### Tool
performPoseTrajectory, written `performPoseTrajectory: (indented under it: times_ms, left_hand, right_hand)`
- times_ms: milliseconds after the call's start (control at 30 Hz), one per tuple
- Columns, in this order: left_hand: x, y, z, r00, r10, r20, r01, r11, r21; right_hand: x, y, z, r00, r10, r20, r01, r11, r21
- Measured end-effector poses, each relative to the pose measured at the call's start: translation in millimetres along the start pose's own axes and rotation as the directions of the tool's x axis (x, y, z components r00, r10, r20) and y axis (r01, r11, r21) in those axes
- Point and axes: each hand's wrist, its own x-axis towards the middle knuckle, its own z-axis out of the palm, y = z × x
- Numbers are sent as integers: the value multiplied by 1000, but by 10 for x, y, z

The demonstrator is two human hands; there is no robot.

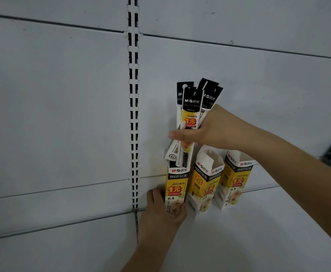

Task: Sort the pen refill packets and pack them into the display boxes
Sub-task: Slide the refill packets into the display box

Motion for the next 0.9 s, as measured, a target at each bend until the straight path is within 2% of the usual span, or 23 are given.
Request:
performPoseTrajectory:
  times_ms: [100, 300, 433, 533, 667, 900]
  left_hand:
    - [-1, 2, 6, 1000, 6, -6, -6, 1000, 11]
    - [0, -8, 9, 1000, 22, -19, -22, 1000, 5]
    - [-6, 0, 20, 999, 36, -27, -35, 999, 30]
    - [-3, 2, 14, 1000, 26, -9, -25, 999, 42]
    - [-2, -1, 13, 1000, 20, -4, -20, 999, 39]
    - [-4, 17, -1, 1000, 14, -10, -14, 999, 34]
  right_hand:
    - [45, 52, -6, 997, 58, -43, -53, 993, 102]
    - [118, 79, -100, 994, 79, 81, -78, 997, -20]
    - [148, 59, -91, 991, 57, 125, -39, 990, -136]
    - [153, 4, -95, 984, 46, 174, -21, 990, -142]
    - [151, -65, -71, 977, 44, 208, -48, 999, 15]
    - [127, 49, 8, 993, 38, 108, -54, 988, 143]
